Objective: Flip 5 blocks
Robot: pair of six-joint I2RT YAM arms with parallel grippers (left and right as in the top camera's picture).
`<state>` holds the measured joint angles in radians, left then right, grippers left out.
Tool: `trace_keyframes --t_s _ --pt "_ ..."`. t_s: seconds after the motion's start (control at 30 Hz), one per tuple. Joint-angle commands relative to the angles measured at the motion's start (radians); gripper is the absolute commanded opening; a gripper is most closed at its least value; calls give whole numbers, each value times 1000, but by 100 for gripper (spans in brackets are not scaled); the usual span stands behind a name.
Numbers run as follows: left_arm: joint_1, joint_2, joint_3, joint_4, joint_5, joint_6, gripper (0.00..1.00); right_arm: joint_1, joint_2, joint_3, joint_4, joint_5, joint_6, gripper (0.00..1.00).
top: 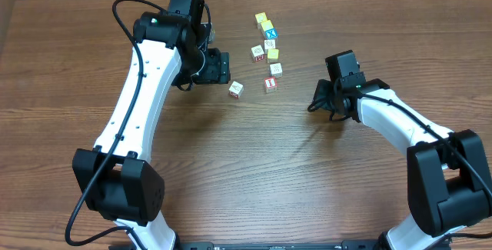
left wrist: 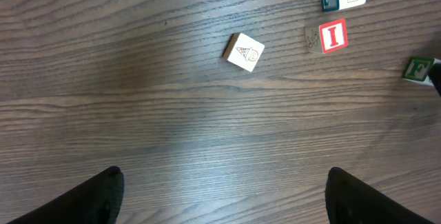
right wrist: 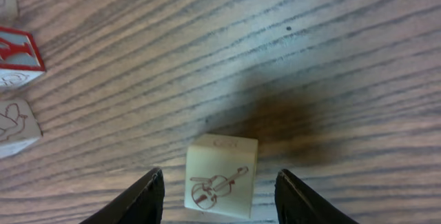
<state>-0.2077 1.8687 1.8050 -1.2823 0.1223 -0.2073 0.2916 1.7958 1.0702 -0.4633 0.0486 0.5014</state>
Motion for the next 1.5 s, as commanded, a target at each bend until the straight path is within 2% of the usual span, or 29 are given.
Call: trace_keyframes --t_s 0.0,0.1,0.4,0.87,1.0,1.27,1.47 --pt "5 11 -3 0 -6 -10 87 2 2 -32 30 -6 9 53" --pt "5 11 -3 0 -6 -10 89 2 2 -44 35 -6 22 49" --pt "5 11 -3 0 -6 -10 91 2 2 -51 44 -17 53 48" --pt "5 11 -3 1 -6 -10 94 7 2 -48 22 -16 49 34" --pt "5 11 -3 1 -7 -10 95 8 -7 -35 13 -17 48 33" --pt "5 11 -3 10 -7 -10 95 47 -129 145 -209 -69 26 31" --pt "5 11 -3 31 -6 -11 96 181 -172 192 -360 -156 41 23"
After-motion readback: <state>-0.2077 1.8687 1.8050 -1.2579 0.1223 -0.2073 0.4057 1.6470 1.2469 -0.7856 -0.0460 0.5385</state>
